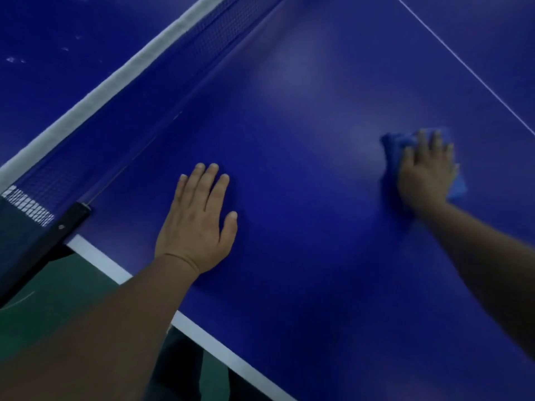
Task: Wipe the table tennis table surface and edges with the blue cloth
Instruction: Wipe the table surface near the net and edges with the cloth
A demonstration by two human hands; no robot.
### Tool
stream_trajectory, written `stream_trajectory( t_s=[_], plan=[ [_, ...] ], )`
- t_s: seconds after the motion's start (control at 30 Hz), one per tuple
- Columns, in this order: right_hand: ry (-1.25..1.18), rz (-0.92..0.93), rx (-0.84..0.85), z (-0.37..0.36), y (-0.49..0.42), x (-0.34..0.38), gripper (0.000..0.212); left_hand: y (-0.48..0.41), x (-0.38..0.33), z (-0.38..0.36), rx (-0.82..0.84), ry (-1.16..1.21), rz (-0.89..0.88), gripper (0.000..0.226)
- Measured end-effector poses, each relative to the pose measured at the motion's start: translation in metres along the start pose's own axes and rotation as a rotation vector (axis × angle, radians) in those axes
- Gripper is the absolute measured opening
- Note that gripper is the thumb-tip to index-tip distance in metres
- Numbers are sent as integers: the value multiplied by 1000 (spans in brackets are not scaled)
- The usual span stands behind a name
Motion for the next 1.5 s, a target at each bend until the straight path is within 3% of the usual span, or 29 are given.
stream_trajectory(
  t_s=[0.07,0.13,0.27,0.37,0.43,0.5,0.63,0.67,0.73,0.8,0.93,1.03,1.1,1.17,1.3,1.33,1.4,1.5],
  plan=[
    [-72,-161,-9,4,-41,13,65,-2,0,-2,3,-1,-4,64],
    [-60,-86,-7,-7,-47,57,61,-2,1,-3,8,6,-1,62],
    [25,567,67,-52,75,150,55,-2,3,-4,-7,32,2,60],
    [31,1085,324,-66,204,145,53,-2,5,-5,-18,44,-6,60],
    [54,1271,386,-60,201,117,52,-2,6,-8,-15,44,-7,60],
    [59,1094,271,-47,133,93,53,-3,7,-10,-13,43,-1,61],
    [34,213,83,-11,-16,31,66,-3,6,-11,-11,33,-8,61],
    [-8,73,72,-7,-29,27,68,-3,6,-11,-13,31,-9,61],
    [-43,-33,45,-12,-25,46,70,-2,7,-12,-13,33,0,60],
    [-7,75,24,-27,10,87,67,-1,8,-12,-14,47,11,60],
    [5,631,132,-73,183,168,60,-1,10,-8,-33,122,-10,62],
    [-5,1010,322,-87,305,162,56,-1,12,-4,-48,197,-5,63],
    [26,1168,373,-82,317,137,54,-1,11,0,-55,226,-6,64],
    [54,1050,303,-72,288,116,52,0,10,4,-37,265,-14,65],
    [-12,187,46,-49,225,77,59,19,23,11,-50,372,35,58],
    [-33,55,16,-53,236,83,60,31,30,14,-80,368,57,54],
    [-30,61,-4,-70,286,118,61,62,45,20,-127,321,108,47],
    [20,553,148,-97,387,174,56,112,75,26,-158,216,194,46]
  ],
)
Point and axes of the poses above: each hand's wrist, its own y-axis away from the middle knuckle, its own z-axis out of the back of the hand, x = y × z, the point moved 5 cm from there along -y, towards the middle knuckle, and after that the axes turned 8 degrees about -y, right-handed, at the moved point
